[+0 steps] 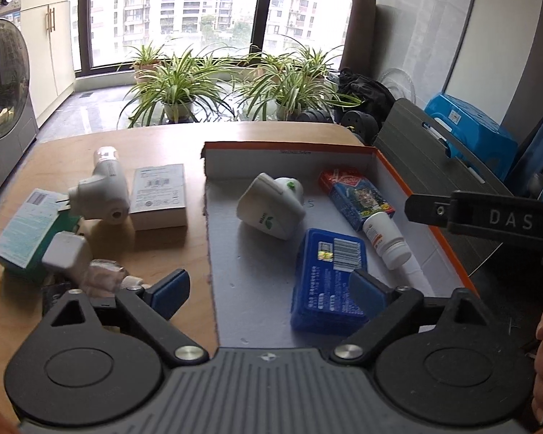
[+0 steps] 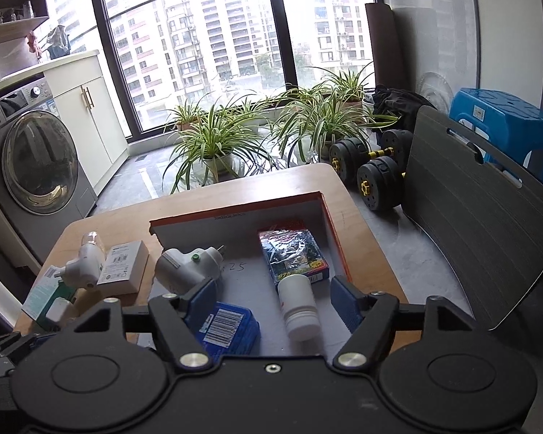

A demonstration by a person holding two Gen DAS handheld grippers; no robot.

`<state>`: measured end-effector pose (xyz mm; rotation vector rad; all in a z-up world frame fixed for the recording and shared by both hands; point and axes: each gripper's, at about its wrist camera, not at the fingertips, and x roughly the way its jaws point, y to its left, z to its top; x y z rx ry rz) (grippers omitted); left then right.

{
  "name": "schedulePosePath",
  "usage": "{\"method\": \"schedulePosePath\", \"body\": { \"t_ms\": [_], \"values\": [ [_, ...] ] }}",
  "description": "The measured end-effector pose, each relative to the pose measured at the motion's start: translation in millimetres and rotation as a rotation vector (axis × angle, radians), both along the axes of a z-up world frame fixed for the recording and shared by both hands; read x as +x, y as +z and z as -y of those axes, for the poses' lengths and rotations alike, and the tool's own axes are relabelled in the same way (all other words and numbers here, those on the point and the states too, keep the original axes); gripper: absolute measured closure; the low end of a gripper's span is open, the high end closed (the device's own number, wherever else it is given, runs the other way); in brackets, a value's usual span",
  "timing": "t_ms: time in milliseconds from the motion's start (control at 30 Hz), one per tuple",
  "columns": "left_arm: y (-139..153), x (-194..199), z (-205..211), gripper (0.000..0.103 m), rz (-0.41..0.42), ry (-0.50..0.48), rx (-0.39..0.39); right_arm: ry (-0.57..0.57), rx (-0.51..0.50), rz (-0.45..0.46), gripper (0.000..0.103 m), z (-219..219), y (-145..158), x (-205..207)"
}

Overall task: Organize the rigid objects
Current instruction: 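Open left gripper releasing blue case while right gripper releases pill bottle, then move left gripper to teal medicine box while right gripper approaches glass-bulb heater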

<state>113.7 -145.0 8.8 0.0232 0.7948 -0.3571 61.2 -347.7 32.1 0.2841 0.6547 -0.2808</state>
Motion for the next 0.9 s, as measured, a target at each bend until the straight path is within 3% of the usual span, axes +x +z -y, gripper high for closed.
{"method": "schedulePosePath", "body": {
  "t_ms": [467,900],
  "values": [
    [16,-25,-98,0.003,-0.002,0.156,0.044,0.180,0.004,-0.049,0.016,-91,-8,3],
    [21,-37,-161,0.002,-0.002,0.270,0.023,0.312,-0.015,-0.072,0.016,-159,-11,14]
  ]
}}
